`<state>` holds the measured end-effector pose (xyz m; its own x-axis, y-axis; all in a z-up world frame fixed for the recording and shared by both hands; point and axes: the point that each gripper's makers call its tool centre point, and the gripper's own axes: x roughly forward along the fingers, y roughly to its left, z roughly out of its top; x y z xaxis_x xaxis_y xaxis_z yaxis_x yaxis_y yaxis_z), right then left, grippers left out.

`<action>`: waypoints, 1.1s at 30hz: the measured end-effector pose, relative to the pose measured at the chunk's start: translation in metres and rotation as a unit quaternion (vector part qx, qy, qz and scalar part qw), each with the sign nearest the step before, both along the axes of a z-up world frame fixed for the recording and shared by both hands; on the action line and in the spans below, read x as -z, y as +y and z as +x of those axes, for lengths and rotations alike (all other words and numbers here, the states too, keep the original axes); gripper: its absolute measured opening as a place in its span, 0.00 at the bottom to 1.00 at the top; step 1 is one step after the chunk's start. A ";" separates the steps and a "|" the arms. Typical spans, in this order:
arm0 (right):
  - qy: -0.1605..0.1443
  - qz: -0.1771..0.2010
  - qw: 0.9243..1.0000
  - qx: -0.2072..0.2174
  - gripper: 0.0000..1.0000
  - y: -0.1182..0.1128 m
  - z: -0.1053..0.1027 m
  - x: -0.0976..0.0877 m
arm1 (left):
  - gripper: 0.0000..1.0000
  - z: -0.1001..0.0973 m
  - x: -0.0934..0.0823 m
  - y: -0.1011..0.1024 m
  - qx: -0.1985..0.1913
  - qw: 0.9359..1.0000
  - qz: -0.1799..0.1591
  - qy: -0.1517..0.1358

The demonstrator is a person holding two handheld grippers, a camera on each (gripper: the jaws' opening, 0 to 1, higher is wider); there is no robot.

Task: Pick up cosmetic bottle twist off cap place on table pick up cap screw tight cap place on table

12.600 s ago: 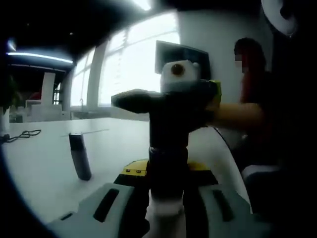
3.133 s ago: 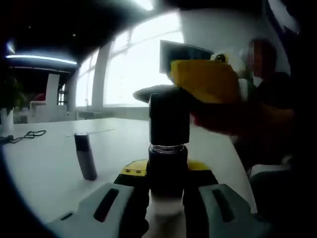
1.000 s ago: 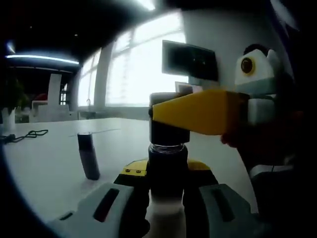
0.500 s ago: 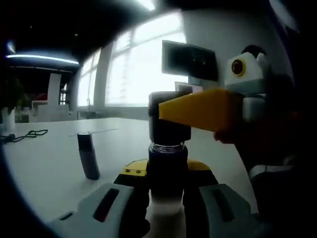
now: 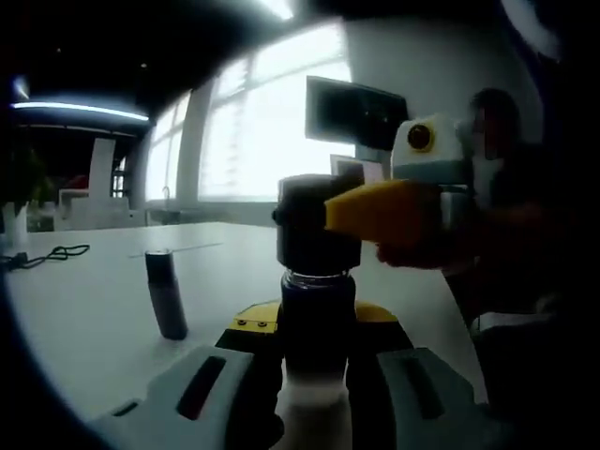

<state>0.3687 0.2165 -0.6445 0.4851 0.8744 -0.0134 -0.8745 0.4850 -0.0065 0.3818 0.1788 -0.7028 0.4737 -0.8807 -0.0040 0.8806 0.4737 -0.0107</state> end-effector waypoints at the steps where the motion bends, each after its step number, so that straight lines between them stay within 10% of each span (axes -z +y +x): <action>1: 0.004 0.001 1.000 -0.013 0.13 0.001 0.000 0.000 | 0.15 0.000 0.000 0.000 0.000 1.000 0.000 0.000; 16: 0.025 -0.006 0.987 -0.158 0.13 0.003 -0.002 0.002 | 0.15 -0.001 0.000 -0.001 0.004 1.000 0.000 0.001; 33: 0.015 -0.026 0.955 -0.296 0.13 0.007 -0.010 0.002 | 0.15 -0.003 0.000 -0.003 0.012 1.000 0.000 0.002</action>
